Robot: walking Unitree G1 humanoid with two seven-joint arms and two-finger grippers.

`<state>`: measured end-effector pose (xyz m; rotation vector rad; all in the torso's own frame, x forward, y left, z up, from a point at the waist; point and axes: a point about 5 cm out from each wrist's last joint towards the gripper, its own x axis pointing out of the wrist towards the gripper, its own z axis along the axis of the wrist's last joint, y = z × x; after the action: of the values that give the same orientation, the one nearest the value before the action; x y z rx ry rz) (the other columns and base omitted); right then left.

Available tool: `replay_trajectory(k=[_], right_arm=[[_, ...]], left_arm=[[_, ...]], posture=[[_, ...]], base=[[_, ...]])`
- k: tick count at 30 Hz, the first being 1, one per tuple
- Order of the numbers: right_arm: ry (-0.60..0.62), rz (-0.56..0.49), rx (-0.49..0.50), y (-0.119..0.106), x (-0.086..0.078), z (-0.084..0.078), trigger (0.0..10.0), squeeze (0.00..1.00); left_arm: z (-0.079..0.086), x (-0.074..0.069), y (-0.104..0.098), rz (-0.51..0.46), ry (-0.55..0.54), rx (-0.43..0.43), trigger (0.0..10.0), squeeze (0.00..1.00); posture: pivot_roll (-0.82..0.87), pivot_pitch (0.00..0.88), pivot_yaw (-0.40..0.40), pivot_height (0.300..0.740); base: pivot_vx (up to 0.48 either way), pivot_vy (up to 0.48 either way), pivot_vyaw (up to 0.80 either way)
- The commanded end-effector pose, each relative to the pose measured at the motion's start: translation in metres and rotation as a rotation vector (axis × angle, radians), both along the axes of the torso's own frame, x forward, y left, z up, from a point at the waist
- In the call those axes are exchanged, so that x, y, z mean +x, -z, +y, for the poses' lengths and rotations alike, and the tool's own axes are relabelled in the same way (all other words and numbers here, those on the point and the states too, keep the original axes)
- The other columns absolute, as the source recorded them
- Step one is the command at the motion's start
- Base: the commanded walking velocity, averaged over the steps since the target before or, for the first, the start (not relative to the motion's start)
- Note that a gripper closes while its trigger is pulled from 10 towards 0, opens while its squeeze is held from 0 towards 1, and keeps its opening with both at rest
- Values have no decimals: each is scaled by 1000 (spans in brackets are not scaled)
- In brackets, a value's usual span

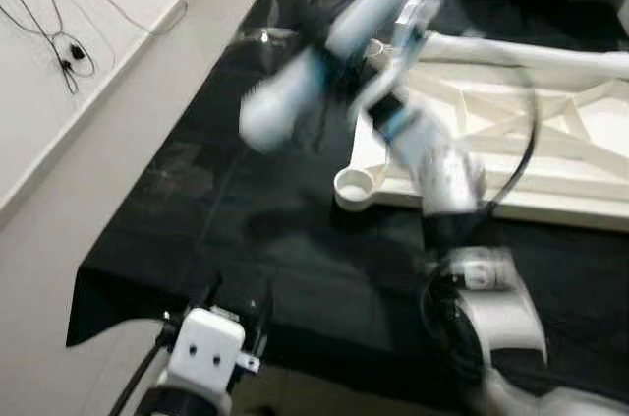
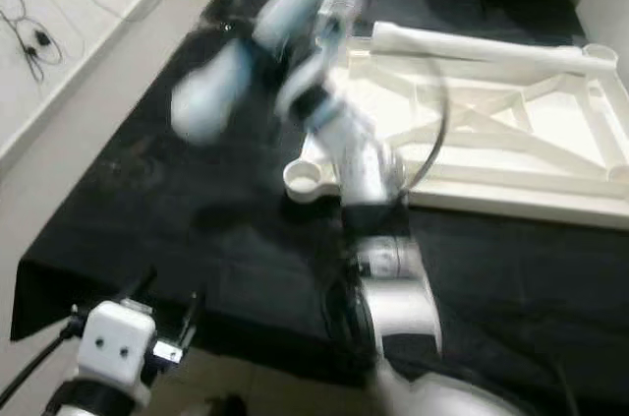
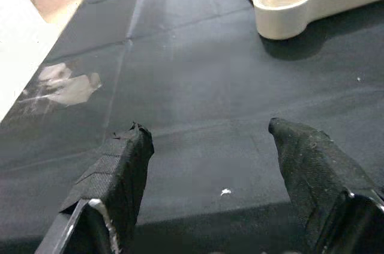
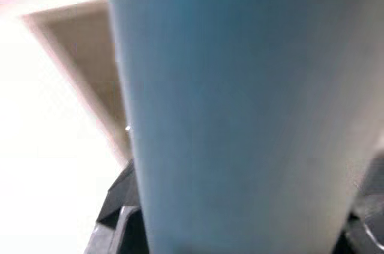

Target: Building children table

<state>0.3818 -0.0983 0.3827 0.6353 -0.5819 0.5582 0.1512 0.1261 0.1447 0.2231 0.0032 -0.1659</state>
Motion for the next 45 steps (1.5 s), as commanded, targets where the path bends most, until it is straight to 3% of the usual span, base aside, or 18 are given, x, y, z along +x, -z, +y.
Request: replay_trajectory(k=[1, 2, 3, 4, 5, 7, 13, 17, 20, 22, 26, 30, 31, 36, 39, 41, 42, 45], right_arm=[[416, 97, -166, 25, 16, -21, 10000, 0], [704, 37, -335, 23, 16, -34, 10000, 0], [704, 37, -335, 23, 16, -34, 10000, 0], [854, -14, -440, 24, 15, -40, 10000, 0], [854, -14, -440, 24, 15, -40, 10000, 0], [1026, -52, -600, 39, 18, -44, 10000, 0], [1114, -28, -704, 72, 24, -41, 10000, 0], [955, 169, -683, 128, 28, -24, 10000, 0], [944, 211, -662, 137, 27, -23, 10000, 0], [812, 299, -758, 177, 22, -4, 10000, 0], [658, 318, -821, 197, 17, 13, 10000, 0], [622, 312, -837, 200, 16, 17, 10000, 0], [522, 322, -812, 209, 11, 24, 10000, 0], [292, 452, -834, 231, 8, 32, 10000, 0], [269, 452, -837, 231, 8, 32, 10000, 0], [-12, 443, -823, 228, 3, 51, 10000, 0], [-81, 356, -833, 220, -2, 58, 10000, 0], [-126, 330, -810, 214, -5, 62, 10000, 0]], left_arm=[[1, -1, 3, 18, -8, 12, 10000, 0], [1, -1, 3, 17, -8, 12, 10000, 0], [1, -1, 3, 17, -8, 12, 10000, 0], [1, -1, 3, 16, -8, 11, 10000, 0], [1, -1, 3, 16, -8, 11, 10000, 0], [0, -2, 2, 16, -7, 9, 10000, 0], [-4, -8, -3, 15, -6, 3, 10000, 0], [-11, -16, -15, 4, 4, -27, 10000, 0], [-13, -18, -18, 1, 7, -35, 10000, 0], [-14, -16, -27, -23, 7, -40, 10000, 0], [-12, -18, -30, -31, -7, -33, 10000, 0], [-10, -18, -31, -31, -13, -29, 10000, 0], [-7, -18, -30, -28, -18, -22, 10000, 0], [-8, -13, -27, -25, 4, 11, 10000, 0], [-8, -13, -28, -27, 3, 13, 10000, 0], [-7, -11, -31, -41, 2, 21, 10000, 0], [-6, -8, -33, -52, 1, 25, 10000, 0], [-6, -5, -34, -63, 1, 28, 10000, 0]], posture=[[139, 184, 4, 740], [135, 189, 2, 740], [135, 189, 2, 740], [139, 189, 3, 740], [139, 189, 3, 740], [144, 204, 1, 740], [147, 231, 5, 740], [157, 301, 3, 740], [158, 307, 3, 740], [178, 348, -5, 740], [182, 358, -5, 740], [182, 358, -5, 740], [150, 356, -1, 740], [159, 341, -1, 740], [159, 341, -1, 740], [147, 320, -3, 740], [137, 309, -4, 740], [135, 305, -6, 740]], base=[[0, 0, 0], [0, 0, 0], [0, 0, 0], [0, 0, 0], [0, 0, 0], [0, 0, 0], [0, 0, 0], [0, 0, 0], [0, 0, 0], [0, 0, 0], [0, 0, 0], [0, 0, 0], [0, 0, 0], [0, 0, 0], [0, 0, 0], [0, 0, 0], [0, 0, 0], [0, 0, 0]])
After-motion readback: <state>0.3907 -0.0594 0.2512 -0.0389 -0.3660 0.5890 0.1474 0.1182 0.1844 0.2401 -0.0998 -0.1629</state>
